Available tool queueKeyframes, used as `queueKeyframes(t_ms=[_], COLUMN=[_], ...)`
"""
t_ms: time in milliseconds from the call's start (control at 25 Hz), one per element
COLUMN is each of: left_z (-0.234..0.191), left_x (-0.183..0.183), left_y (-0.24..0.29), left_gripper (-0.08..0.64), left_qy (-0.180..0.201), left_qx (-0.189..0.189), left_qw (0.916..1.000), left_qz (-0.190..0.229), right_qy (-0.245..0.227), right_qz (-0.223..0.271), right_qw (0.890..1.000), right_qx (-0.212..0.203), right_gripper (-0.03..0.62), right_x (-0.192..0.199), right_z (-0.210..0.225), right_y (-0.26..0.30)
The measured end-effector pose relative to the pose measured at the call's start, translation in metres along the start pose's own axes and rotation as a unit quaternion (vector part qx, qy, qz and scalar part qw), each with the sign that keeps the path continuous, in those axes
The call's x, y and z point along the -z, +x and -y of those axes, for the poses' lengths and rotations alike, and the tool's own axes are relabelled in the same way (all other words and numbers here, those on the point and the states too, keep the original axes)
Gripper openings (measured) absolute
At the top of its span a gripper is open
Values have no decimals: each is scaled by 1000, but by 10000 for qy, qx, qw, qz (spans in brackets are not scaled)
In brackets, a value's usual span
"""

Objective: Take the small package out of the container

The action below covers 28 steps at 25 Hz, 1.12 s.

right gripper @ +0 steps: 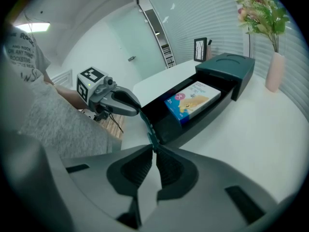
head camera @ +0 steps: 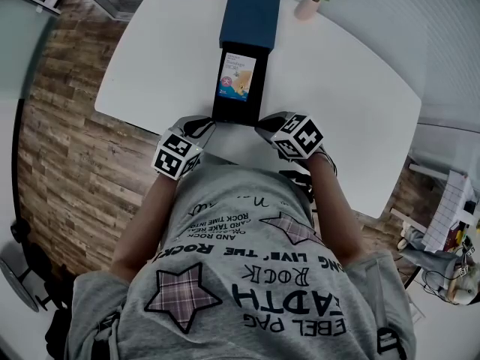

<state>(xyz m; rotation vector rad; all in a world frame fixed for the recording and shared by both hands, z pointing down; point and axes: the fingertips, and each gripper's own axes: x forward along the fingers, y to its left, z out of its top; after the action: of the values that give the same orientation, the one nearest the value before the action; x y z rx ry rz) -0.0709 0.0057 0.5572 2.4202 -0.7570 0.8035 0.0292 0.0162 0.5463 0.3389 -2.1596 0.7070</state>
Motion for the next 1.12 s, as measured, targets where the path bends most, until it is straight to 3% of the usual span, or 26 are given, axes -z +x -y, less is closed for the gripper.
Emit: queueKeyframes(t_ms=[640, 920, 1120], left_z=[-1, -6, -15], left_x=[-3, -17, -42], left_y=[-1, -10, -21], left_gripper=[58, 60, 59], left_qy=[-208, -320, -153], left_qx=[63, -37, -284], left_qw=[9998, 9992, 9979], left_qz=[10, 220, 570], right_qy=[193, 257, 242], right_qz=[157, 413, 630], right_qw=[9996, 9988, 9976], right_qx=[-142, -47, 154], right_gripper=[34, 34, 34], right_x=[-3, -19, -37], right_z=[8, 21, 36], right_y=[-7, -22, -30])
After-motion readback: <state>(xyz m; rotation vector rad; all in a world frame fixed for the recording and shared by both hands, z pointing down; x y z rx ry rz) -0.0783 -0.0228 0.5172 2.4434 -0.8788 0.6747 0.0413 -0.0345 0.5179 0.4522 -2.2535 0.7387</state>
